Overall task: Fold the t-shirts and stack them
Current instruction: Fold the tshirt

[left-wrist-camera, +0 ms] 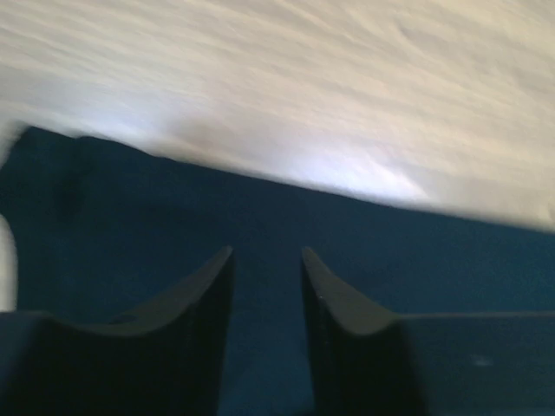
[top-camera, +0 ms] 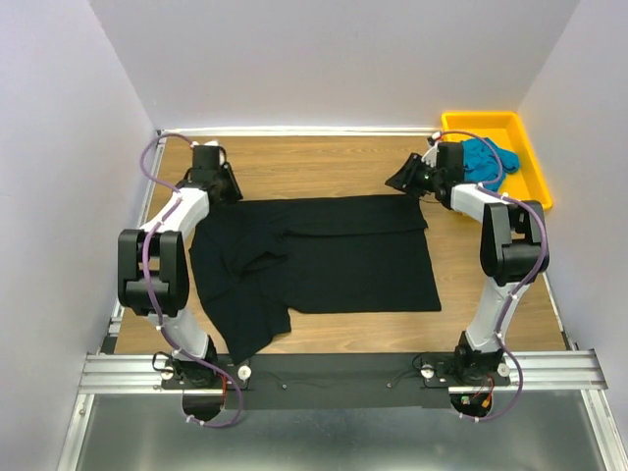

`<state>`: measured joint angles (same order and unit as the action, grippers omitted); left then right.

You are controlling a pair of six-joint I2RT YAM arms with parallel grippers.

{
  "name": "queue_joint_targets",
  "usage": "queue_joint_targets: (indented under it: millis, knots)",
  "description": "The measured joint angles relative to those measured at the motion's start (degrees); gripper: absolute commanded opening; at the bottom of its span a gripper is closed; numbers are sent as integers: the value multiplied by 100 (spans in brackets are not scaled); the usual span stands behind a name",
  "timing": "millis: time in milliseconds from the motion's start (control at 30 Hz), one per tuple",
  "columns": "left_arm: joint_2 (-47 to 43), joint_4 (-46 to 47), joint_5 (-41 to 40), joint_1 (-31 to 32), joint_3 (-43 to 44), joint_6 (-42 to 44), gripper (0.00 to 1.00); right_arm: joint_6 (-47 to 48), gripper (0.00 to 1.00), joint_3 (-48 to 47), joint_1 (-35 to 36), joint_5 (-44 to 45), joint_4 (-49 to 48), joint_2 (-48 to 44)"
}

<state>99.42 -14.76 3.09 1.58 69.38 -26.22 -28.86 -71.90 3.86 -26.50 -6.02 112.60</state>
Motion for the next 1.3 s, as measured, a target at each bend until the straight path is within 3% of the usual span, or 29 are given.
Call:
queue_joint_targets:
  millis: [333, 1300]
  knots:
    - [-221, -1067, 433, 748, -938, 485, 16, 0, 47, 232, 15, -111, 94, 52]
    - [-654, -1508, 706, 1438, -1692, 542, 13, 61, 47, 264, 15, -151, 105, 162]
